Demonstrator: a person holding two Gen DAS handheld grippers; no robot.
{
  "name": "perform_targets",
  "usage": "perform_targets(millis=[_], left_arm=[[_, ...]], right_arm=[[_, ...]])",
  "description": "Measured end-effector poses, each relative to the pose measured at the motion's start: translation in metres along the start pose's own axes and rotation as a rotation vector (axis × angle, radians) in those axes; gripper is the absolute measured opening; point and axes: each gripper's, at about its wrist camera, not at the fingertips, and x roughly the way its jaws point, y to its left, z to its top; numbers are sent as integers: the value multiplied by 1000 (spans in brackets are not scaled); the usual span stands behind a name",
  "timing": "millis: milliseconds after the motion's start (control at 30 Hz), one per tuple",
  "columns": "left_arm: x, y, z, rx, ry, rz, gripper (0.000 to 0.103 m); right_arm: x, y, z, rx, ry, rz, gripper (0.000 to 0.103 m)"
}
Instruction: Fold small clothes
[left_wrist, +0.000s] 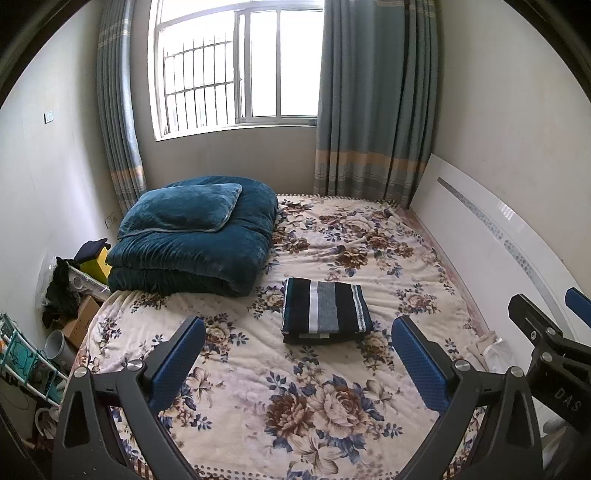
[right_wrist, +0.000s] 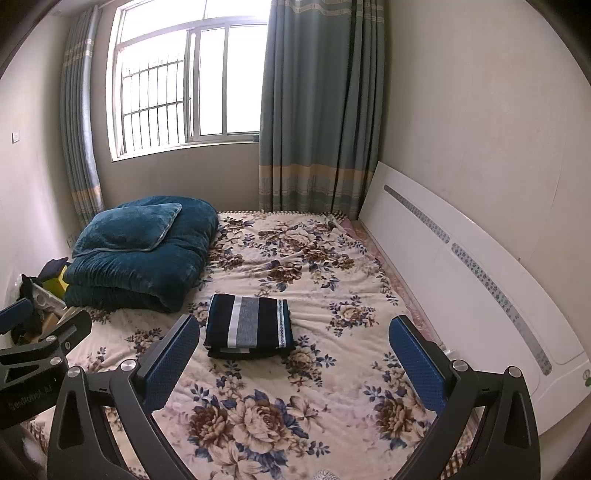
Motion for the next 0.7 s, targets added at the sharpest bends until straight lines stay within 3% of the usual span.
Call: perform_targets(millis=[400, 700], left_arm=[[-1, -1, -2, -4, -5, 0, 103], [-5, 0, 16, -7, -29, 16, 103]], right_arm=[[-2, 2, -1, -1, -2, 5, 103], [-1, 4, 0, -4, -2, 8, 103]])
